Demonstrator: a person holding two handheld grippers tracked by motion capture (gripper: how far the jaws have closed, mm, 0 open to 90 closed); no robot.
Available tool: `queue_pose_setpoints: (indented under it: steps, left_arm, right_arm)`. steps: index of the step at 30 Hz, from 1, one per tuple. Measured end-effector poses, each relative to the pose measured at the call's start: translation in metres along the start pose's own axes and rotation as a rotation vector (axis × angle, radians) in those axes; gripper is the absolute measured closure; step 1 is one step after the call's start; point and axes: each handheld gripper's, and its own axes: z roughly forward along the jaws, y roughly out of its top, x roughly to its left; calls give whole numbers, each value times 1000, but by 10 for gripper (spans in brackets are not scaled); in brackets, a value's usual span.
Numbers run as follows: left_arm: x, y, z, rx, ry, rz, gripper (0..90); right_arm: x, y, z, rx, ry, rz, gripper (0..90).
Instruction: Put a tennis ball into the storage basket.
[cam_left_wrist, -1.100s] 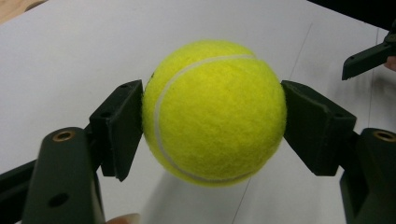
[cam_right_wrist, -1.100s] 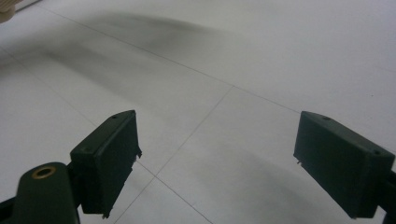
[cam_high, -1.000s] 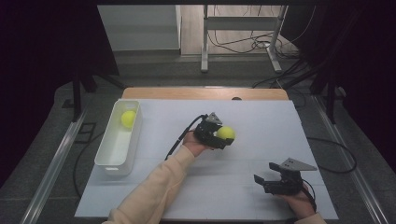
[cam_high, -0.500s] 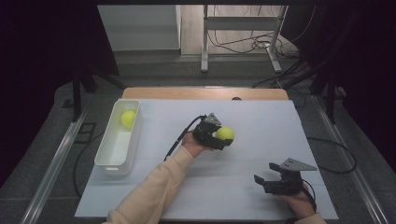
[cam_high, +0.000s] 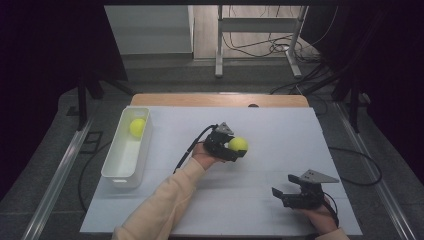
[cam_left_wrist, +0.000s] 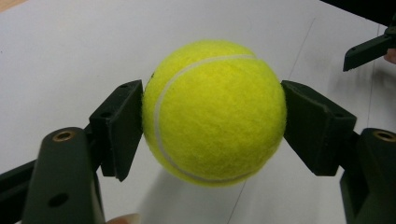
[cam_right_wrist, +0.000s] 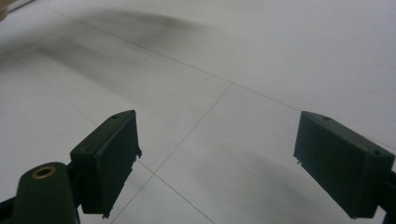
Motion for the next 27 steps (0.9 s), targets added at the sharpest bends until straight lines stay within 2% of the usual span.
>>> queue_pose_setpoints:
  steps: [5,12,27]
  left_arm:
    - [0,-5,-1,-1,-7,-4,259]
    - [4,-14,0,8,-13,-29,259]
    - [5,-16,-11,-9,0,-27,260]
  right_arm:
    - [0,0,0,1,-1,0,145]
    - [0,0,1,5,0,0,145]
    - [0,-1,0,4,-4,0,144]
